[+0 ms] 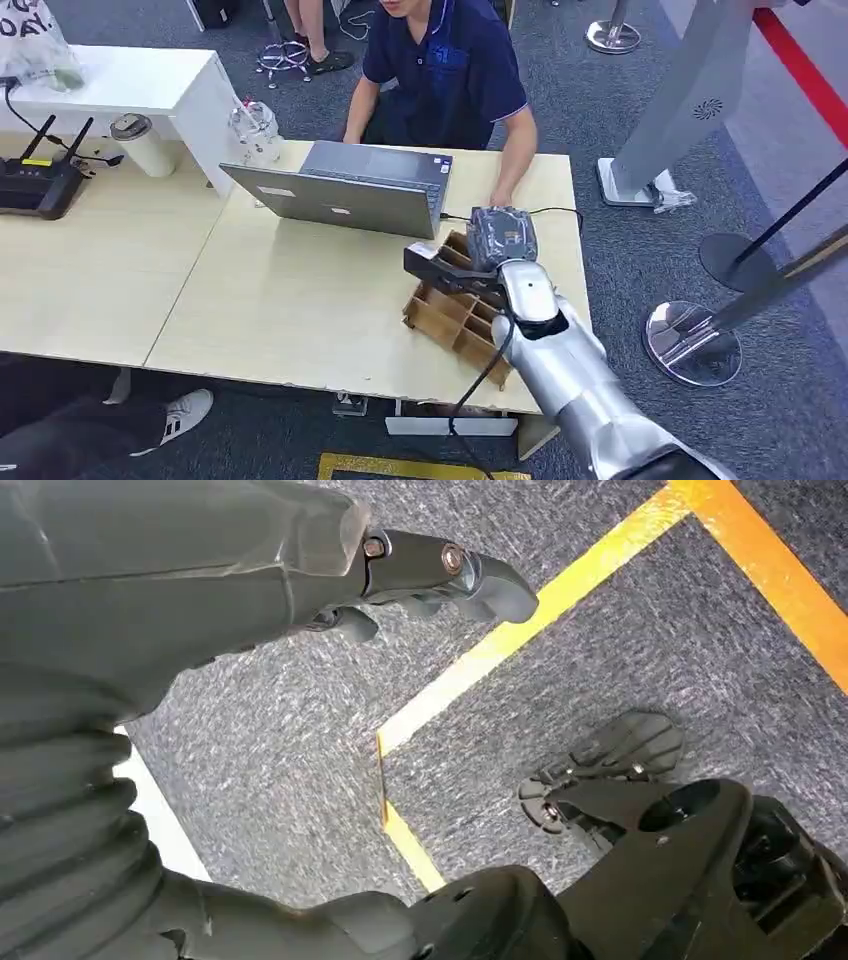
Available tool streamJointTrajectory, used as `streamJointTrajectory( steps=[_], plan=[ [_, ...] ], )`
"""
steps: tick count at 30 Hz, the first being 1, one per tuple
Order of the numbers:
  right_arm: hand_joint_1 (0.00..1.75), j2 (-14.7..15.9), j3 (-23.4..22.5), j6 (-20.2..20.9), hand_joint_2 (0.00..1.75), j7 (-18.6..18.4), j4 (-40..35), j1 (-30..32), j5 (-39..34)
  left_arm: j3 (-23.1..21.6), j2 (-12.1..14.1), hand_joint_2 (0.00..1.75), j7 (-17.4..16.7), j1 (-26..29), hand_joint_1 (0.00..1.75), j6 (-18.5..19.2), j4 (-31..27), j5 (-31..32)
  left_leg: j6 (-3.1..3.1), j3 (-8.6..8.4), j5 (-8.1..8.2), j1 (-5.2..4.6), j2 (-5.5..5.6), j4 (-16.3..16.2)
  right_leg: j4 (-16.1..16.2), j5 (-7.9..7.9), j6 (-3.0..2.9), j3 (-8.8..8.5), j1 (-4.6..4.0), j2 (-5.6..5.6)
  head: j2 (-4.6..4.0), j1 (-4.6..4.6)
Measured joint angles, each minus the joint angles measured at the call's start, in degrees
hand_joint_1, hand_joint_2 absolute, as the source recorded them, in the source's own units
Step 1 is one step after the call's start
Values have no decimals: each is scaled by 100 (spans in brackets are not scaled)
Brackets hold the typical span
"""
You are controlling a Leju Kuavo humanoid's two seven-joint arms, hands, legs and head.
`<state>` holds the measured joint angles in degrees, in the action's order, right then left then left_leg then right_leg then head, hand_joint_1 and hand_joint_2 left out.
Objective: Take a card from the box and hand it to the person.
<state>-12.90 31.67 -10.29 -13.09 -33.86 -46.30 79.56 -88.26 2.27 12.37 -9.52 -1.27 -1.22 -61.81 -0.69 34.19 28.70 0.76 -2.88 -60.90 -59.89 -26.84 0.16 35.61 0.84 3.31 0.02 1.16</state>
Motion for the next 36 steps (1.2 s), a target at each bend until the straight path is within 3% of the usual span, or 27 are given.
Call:
streamJointTrajectory(
  steps=[14,27,28,29,30,31,36],
  plan=[
    [171,173,-192,-66,175,205,-1143,-9,-37,0,2,175,103,12,0,-46,0,48,0,1,0,0,0,0,0,0,0,1,0,0,0,0],
    [169,236,-334,-192,175,30,-841,-272,4,0,4,175,101,-3,0,18,0,295,0,1,0,0,1,0,0,1,0,1,0,1,0,0],
    [138,236,-350,-203,175,22,-797,-280,28,0,4,175,90,-5,0,22,0,313,0,1,0,0,1,0,0,1,0,1,0,1,0,0],
    [42,236,-361,-214,175,17,-756,-287,53,0,4,175,65,-7,0,22,0,328,0,1,0,0,0,0,0,1,0,1,0,0,0,0],
    [16,238,-369,-223,175,13,-721,-294,83,0,7,175,66,-10,0,22,0,337,0,1,0,-1,0,0,0,1,0,1,0,0,0,0],
    [0,238,-374,-236,175,13,-693,-299,83,0,7,175,66,-17,0,22,0,341,0,1,0,-1,0,0,0,1,0,1,0,0,0,0],
    [0,240,-450,-435,175,184,-649,-289,-86,0,15,175,57,-38,0,85,0,317,0,1,0,0,-1,0,0,0,0,1,0,-1,0,0]
  ],
)
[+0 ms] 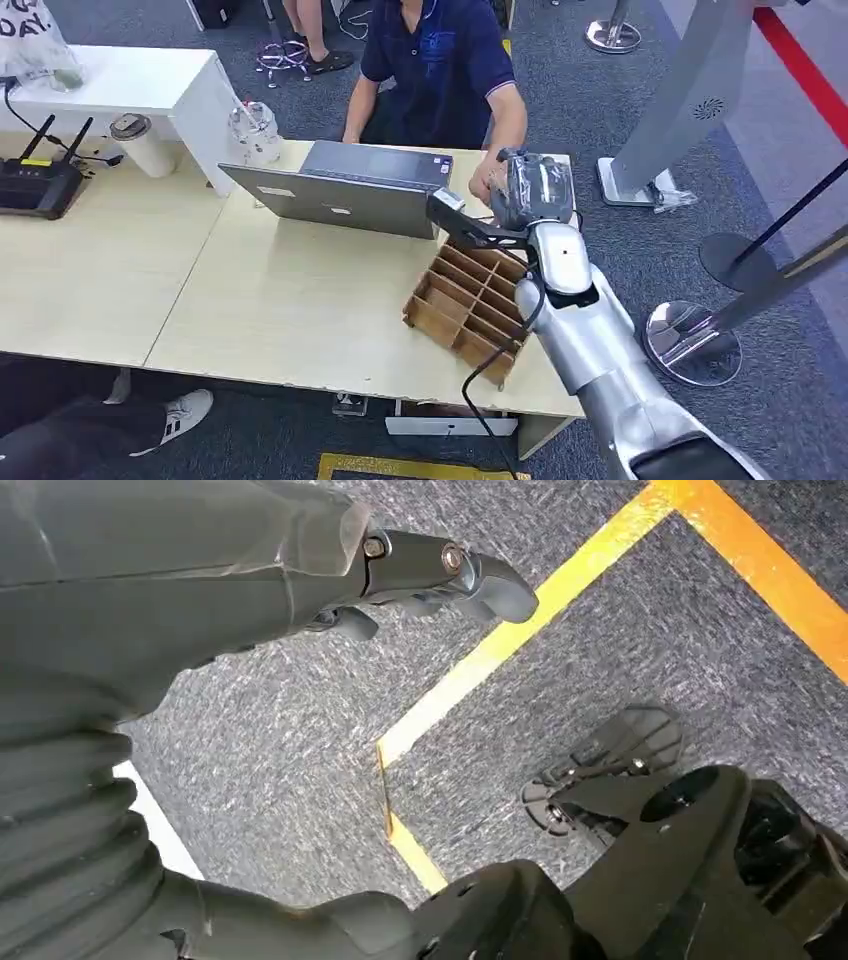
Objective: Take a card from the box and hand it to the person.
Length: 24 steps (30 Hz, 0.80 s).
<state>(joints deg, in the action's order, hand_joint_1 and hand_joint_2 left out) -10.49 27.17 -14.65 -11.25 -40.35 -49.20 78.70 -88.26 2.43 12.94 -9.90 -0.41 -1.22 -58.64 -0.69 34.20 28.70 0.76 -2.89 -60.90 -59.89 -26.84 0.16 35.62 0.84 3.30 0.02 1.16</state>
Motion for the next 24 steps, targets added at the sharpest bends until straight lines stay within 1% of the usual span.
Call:
streamJointTrajectory(
  steps=[3,6,8,11,13,16,18,20,24],
  plan=[
    [0,4,-120,-50,175,256,-210,152,-380,0,26,175,-2,7,0,81,0,-79,0,0,0,0,1,0,0,-1,0,0,0,1,0,0],
    [0,33,-288,28,175,593,-762,500,-1036,0,48,175,-2,22,0,190,0,-209,0,1,1,0,2,0,0,-3,2,0,0,1,0,-2],
    [0,72,-405,254,175,829,-1247,828,-1649,0,72,175,0,57,0,304,0,-319,2,0,5,0,2,1,0,-5,4,0,0,1,0,-2],
    [0,135,-633,838,175,1162,-2197,1446,-3057,0,122,175,0,142,0,485,0,-485,-1,1,10,0,1,1,1,-10,6,0,0,1,0,0],
    [0,181,-780,1166,175,1319,-2755,1853,-3872,0,153,175,7,187,0,570,0,-555,3,1,16,0,2,1,3,-14,10,0,0,1,0,0],
    [0,236,-952,1536,175,1536,-3448,2467,-4999,0,188,175,11,241,0,660,0,-677,1,0,22,0,2,1,4,-20,6,-1,0,2,0,0],
    [0,264,-996,1652,175,1591,-3822,2896,-5444,0,212,175,15,278,0,701,0,-769,2,0,25,0,0,1,4,-21,6,-1,0,1,0,0],
    [0,284,-1014,1725,175,1569,-4090,3302,-5657,0,223,175,28,314,0,708,0,-842,0,0,28,0,1,2,4,-26,2,-1,0,1,0,2],
    [0,334,-1012,1782,175,1488,-4286,3855,-5951,0,227,175,28,361,0,697,0,-960,0,1,30,1,0,3,4,-28,4,-1,0,1,0,0]
  ],
)
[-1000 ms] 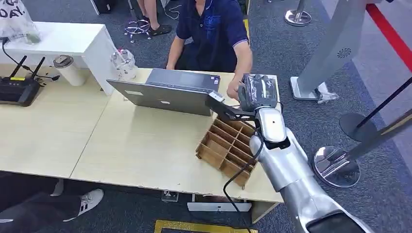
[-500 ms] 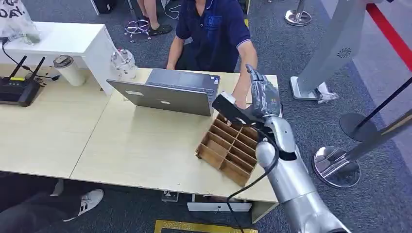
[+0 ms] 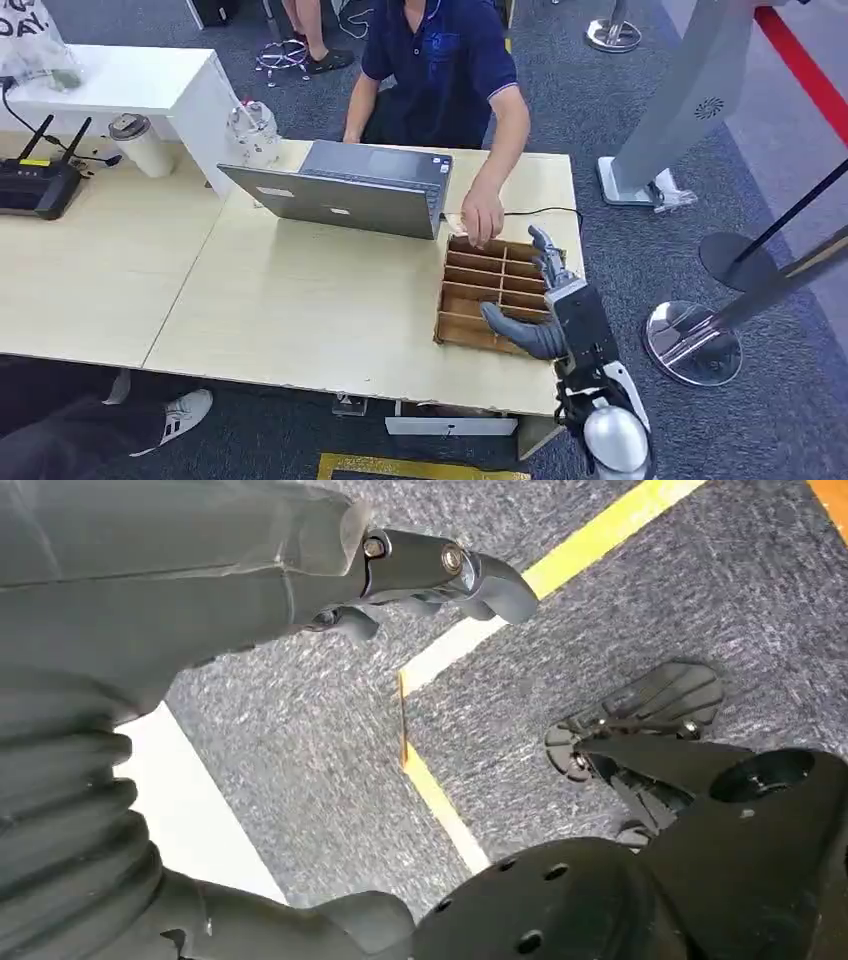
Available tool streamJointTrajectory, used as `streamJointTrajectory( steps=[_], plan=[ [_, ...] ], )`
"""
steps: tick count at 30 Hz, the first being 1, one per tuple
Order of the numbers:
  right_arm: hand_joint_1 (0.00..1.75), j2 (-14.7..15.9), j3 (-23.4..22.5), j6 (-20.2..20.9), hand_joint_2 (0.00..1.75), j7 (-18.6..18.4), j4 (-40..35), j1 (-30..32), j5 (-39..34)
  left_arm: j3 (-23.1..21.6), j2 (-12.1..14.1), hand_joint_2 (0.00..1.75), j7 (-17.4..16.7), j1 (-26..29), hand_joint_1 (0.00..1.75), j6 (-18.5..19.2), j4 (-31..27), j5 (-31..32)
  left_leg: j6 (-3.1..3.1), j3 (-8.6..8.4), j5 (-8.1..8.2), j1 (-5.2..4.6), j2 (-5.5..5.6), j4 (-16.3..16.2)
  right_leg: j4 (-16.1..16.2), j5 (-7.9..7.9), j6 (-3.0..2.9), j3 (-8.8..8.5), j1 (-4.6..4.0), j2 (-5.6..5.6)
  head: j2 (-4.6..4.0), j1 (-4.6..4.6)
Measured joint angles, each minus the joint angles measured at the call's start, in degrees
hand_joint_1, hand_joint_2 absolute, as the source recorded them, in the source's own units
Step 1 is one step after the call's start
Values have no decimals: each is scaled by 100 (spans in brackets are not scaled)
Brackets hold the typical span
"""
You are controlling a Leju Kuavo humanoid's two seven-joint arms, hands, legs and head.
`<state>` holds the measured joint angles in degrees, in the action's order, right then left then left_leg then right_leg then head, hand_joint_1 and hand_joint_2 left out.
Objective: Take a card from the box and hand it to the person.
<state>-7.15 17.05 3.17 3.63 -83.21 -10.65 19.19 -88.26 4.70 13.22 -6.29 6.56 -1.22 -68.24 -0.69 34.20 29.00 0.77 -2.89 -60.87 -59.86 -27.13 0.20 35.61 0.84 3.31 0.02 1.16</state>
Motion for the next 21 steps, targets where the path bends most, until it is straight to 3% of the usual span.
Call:
streamJointTrajectory(
  steps=[5,21],
  plan=[
    [0,39,13,-22,175,-85,53,225,0,0,-2,175,0,6,0,-50,0,-42,0,0,0,0,0,0,0,0,0,-1,0,0,0,0],
    [0,74,254,-136,175,-207,490,142,-131,0,-57,175,109,85,0,-245,0,-282,2,-1,1,0,0,0,0,-1,0,-3,0,1,0,0]
  ],
)
